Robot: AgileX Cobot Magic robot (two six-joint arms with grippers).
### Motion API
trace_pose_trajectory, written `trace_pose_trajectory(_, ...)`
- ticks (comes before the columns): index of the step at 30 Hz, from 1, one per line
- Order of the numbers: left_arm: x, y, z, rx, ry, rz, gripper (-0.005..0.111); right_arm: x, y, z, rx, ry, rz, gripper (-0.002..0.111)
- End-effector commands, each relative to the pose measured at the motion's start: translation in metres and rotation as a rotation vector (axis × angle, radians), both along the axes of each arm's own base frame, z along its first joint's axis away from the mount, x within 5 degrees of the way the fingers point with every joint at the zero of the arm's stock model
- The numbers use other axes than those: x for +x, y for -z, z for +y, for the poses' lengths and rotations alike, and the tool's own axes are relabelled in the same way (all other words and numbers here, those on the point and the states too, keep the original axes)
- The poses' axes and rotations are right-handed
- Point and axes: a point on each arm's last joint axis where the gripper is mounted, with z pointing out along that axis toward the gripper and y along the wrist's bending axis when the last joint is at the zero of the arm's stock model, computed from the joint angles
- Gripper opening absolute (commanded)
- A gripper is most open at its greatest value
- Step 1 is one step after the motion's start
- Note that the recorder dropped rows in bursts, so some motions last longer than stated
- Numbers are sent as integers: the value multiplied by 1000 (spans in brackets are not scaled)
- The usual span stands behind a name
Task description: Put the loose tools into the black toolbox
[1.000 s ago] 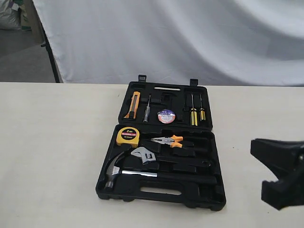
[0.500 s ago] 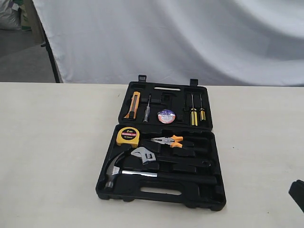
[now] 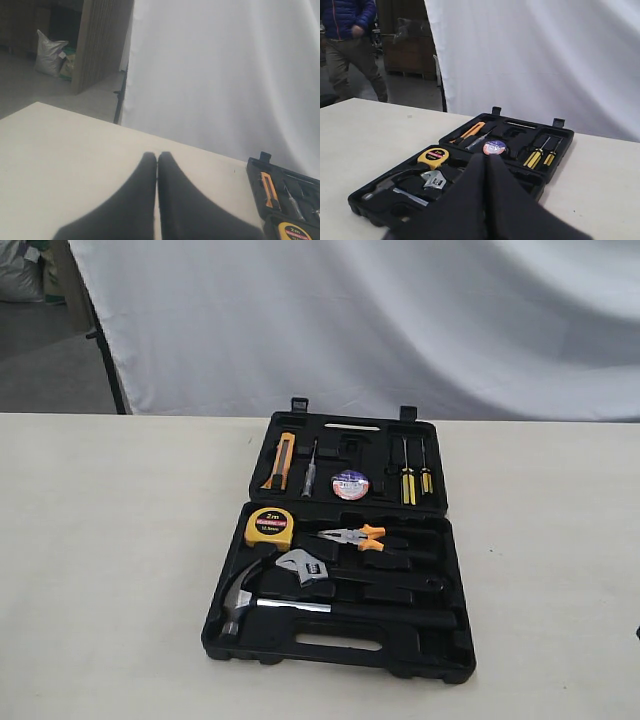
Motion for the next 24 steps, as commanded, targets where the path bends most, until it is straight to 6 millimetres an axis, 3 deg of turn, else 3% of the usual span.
trace_pose_trajectory(1,-1,-2,1,2,-26,-13,1,2,0,-5,15,95,0,0)
trace_pose_trajectory(7,-1,-2,1,2,-26,-13,1,7,0,-19,192,367,69,0)
trace_pose_trajectory(12,-1,-2,1,2,-26,-13,1,8,4,-27,177,508,98,0)
trace_pose_trajectory(24,-1,-2,1,2,-26,-13,1,8,11,-27,81,527,137,0)
